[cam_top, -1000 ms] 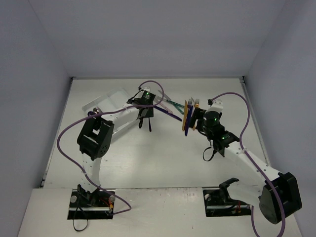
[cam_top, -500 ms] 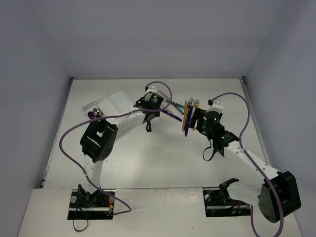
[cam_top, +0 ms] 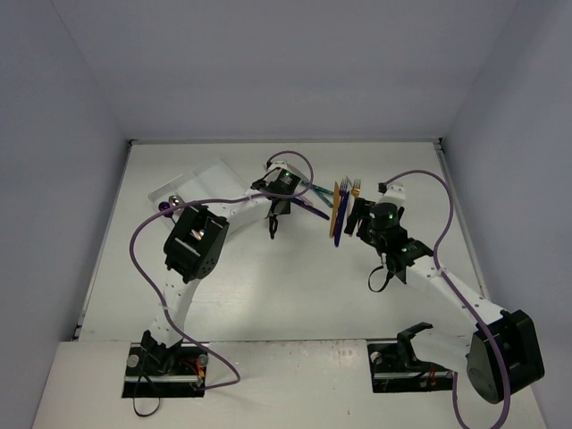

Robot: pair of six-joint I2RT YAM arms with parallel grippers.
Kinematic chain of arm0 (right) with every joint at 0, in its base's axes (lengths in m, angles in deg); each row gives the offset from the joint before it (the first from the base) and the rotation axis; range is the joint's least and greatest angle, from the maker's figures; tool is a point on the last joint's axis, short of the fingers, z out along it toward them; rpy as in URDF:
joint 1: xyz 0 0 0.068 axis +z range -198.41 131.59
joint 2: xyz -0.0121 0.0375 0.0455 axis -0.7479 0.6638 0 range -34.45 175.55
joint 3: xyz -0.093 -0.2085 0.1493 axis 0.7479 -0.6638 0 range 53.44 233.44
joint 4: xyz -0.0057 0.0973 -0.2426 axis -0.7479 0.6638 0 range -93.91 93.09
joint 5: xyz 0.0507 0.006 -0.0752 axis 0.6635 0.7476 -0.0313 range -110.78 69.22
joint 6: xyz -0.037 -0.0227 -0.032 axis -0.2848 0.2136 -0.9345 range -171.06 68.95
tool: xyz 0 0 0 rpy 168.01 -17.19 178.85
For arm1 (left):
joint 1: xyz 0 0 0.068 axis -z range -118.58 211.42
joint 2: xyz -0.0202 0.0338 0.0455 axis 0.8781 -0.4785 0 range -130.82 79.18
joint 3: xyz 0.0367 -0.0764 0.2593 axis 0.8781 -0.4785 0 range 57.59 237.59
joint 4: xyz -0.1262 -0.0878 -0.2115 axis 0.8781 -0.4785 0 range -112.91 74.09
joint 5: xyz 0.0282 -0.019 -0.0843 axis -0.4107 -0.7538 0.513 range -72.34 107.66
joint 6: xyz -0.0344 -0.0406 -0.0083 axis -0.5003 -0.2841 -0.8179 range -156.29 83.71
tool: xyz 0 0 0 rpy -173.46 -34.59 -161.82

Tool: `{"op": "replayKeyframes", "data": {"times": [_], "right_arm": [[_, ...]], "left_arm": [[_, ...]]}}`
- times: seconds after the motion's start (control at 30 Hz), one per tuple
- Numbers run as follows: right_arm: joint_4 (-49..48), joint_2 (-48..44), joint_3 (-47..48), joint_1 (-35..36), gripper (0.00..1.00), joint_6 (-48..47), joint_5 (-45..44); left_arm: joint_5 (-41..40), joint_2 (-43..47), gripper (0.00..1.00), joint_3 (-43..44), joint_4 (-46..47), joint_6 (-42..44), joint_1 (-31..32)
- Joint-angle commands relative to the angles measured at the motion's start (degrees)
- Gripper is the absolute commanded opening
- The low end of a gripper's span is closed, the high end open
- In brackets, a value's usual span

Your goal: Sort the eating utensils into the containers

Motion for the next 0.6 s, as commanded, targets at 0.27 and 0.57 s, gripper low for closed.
{"op": "replayKeyframes", "data": {"times": [0.27,0.57], "right_arm": [[-2.71,-1.01,0.02,-0.57,0.73,0.67,0.62],[-2.68,-1.72,-0.27,-0.51,0.73,0.9,0.59]], "left_arm": [[1.55,-0.28,0.41,3.98,-2.09,-1.45,-2.66],[3.21,-3.03,0.16,5.17,-3.76,-3.08,-2.67]]}}
